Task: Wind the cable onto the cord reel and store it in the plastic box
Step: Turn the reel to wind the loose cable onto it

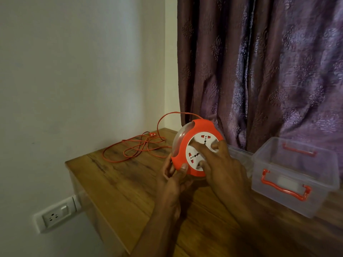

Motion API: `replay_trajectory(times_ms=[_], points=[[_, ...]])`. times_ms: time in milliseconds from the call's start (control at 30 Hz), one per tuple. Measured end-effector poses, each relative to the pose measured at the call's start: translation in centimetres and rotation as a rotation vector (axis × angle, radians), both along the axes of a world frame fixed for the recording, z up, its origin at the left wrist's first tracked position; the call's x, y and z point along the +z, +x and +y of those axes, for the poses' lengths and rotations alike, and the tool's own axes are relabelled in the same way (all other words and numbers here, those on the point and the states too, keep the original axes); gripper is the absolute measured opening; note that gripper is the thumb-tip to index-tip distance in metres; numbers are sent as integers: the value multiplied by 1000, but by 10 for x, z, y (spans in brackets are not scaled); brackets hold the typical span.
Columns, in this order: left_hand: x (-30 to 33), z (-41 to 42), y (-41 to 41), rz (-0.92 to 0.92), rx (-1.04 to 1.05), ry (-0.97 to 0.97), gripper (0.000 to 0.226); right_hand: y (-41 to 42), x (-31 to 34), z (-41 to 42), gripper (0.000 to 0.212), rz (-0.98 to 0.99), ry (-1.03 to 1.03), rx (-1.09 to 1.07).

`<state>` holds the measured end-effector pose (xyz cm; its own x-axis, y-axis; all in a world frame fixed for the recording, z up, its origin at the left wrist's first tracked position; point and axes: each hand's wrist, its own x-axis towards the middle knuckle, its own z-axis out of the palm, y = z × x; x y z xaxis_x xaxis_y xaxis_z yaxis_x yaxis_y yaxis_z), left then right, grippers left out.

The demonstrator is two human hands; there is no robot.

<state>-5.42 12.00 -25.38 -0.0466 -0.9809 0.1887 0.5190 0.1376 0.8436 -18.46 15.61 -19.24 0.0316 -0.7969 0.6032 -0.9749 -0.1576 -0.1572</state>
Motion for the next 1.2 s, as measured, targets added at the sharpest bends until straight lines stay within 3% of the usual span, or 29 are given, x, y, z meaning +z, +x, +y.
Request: replay_trajectory(times_ms=[167,333,533,633,767,867,1200], points=[[1,2,-2,30,-37,3,74,1,-2,-1,59,-241,-34,3],[1,2,-1,24,-11,-14,64,1,0,-4,46,-500,-70,78],[0,0,-1,26,12,-18,57,1,3,-4,47,-686,28,125],[0,0,0,18,17,-16,55,0,4,-1,50,-570,7,108],[0,0,1,8,15,-4,62,-1,9,4,49,-260,-81,41],[1,0,1,-8,16,0,64,0,13,4,51,-83,-32,63],[2,0,3,6,7,28,61,-4,8,3,64,99,119,126]])
